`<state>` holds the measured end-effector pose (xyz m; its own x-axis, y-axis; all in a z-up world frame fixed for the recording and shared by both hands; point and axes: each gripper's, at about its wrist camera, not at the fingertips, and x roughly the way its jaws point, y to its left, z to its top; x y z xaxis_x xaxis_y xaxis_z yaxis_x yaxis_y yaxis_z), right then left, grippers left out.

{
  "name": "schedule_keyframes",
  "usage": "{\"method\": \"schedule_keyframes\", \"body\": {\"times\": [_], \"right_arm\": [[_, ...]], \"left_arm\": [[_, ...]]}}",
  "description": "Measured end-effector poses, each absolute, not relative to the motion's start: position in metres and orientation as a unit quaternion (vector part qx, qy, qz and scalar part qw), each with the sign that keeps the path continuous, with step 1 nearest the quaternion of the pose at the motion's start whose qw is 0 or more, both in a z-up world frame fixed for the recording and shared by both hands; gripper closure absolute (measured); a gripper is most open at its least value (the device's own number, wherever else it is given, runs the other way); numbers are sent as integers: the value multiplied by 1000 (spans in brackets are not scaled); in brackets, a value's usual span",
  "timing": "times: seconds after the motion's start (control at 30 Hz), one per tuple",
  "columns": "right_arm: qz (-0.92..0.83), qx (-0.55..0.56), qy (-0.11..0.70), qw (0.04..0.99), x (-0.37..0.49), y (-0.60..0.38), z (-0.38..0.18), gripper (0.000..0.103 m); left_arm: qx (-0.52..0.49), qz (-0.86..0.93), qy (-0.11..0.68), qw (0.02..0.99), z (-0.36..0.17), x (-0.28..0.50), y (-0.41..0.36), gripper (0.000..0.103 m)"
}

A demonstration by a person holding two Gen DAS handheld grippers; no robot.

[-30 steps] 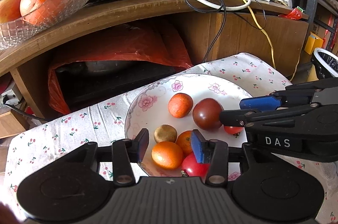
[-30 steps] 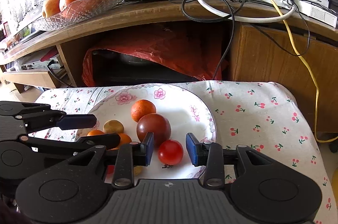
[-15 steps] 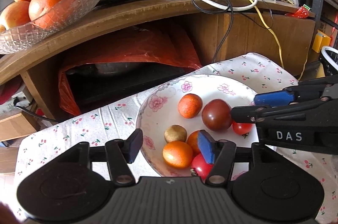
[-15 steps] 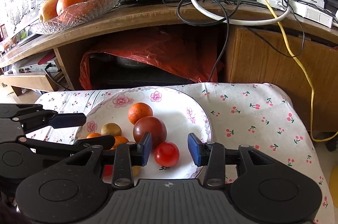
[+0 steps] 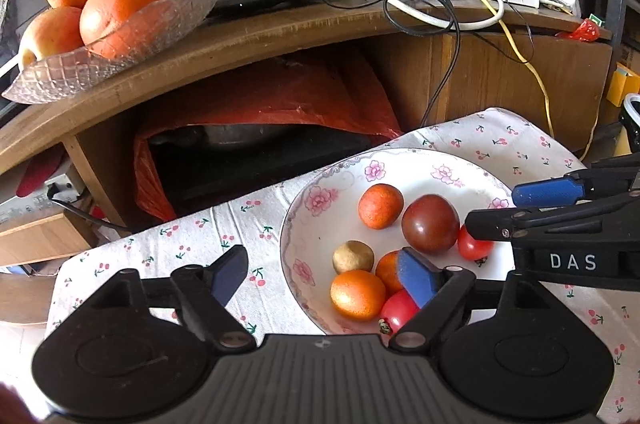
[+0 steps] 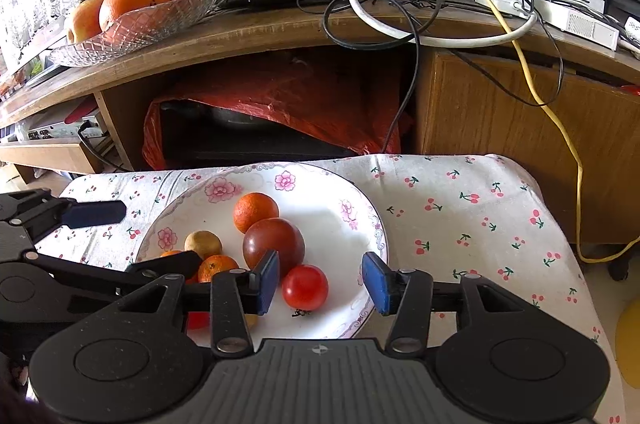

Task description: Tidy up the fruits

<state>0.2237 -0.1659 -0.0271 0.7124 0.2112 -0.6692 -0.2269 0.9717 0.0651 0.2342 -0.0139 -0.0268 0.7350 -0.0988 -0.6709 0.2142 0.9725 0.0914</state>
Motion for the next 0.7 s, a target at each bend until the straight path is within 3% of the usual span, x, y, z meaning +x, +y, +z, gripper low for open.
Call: {"method": "schedule_keyframes", "body": {"times": [0.4, 0.7], "right_arm": [[100, -20, 368, 924, 209, -175, -20, 56], [84, -26, 376, 923, 189, -187, -16, 55]], "left_arm": [[109, -62, 340, 932, -21, 225, -17, 0], [94, -60, 348, 931, -14, 219, -17, 0]]}}
